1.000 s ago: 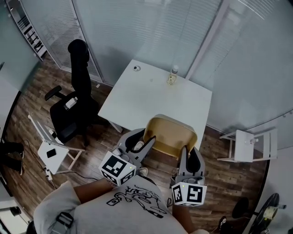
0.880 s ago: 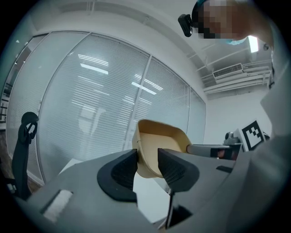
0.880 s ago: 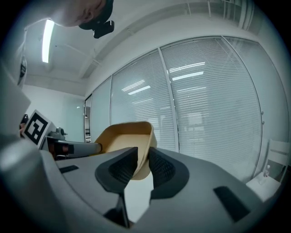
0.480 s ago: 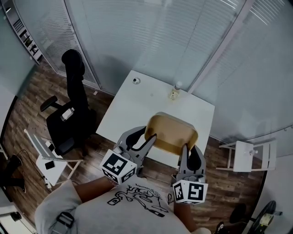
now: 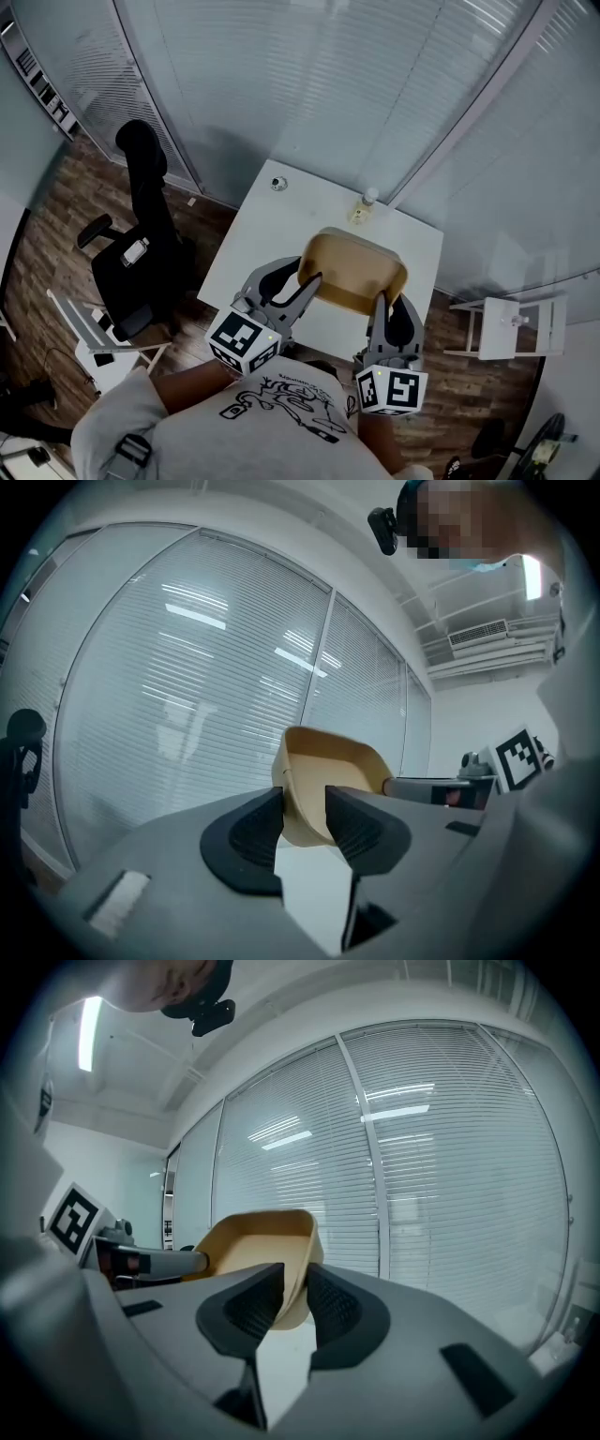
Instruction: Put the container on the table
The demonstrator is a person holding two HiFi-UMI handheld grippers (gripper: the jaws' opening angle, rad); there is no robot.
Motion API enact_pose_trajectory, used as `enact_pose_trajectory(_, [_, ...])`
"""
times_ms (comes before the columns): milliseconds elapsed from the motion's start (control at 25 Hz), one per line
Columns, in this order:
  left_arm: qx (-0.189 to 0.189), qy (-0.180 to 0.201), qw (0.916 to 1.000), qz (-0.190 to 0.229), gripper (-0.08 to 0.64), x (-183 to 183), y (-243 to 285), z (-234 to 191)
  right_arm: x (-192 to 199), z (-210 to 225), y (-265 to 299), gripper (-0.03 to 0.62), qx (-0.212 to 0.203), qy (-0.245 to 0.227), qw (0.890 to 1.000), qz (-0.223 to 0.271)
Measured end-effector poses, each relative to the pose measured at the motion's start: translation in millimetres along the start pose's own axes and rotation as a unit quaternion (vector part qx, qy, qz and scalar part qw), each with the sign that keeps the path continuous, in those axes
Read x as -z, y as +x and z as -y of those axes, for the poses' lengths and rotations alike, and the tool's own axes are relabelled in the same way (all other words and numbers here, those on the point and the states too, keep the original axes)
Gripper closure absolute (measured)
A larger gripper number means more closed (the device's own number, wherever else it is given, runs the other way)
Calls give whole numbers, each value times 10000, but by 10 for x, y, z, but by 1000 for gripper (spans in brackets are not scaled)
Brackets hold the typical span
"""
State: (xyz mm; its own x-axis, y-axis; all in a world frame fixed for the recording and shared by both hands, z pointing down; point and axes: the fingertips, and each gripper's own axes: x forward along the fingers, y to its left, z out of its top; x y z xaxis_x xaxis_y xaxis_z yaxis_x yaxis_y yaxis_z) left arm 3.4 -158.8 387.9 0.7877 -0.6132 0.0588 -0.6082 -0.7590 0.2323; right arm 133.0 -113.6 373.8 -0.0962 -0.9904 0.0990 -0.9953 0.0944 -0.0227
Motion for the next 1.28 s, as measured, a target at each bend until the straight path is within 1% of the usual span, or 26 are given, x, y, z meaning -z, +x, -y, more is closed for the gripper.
enact_pose_trajectory(240, [42, -59, 10000, -58, 423, -15, 183, -126, 10, 87, 196, 522, 34, -23, 10000, -59])
enact_pose_trajectory(640, [53, -85, 9998, -187, 428, 85, 424, -118, 124, 313, 301, 522, 54, -3, 9999, -141])
enact_pose_trajectory(880, [78, -386, 9980, -487, 430, 301, 560, -177, 345, 434, 396, 525, 49, 266, 9989, -376])
enact_pose_trajectory(1080, [28, -412, 9964, -742, 434, 499, 766, -258, 571, 592, 557, 526, 51, 406, 9970, -653])
enact_pose_trajectory(1280, [-66, -496, 9933, -1038, 439, 773, 877, -381, 866, 648, 694, 526, 63, 459, 9942, -972])
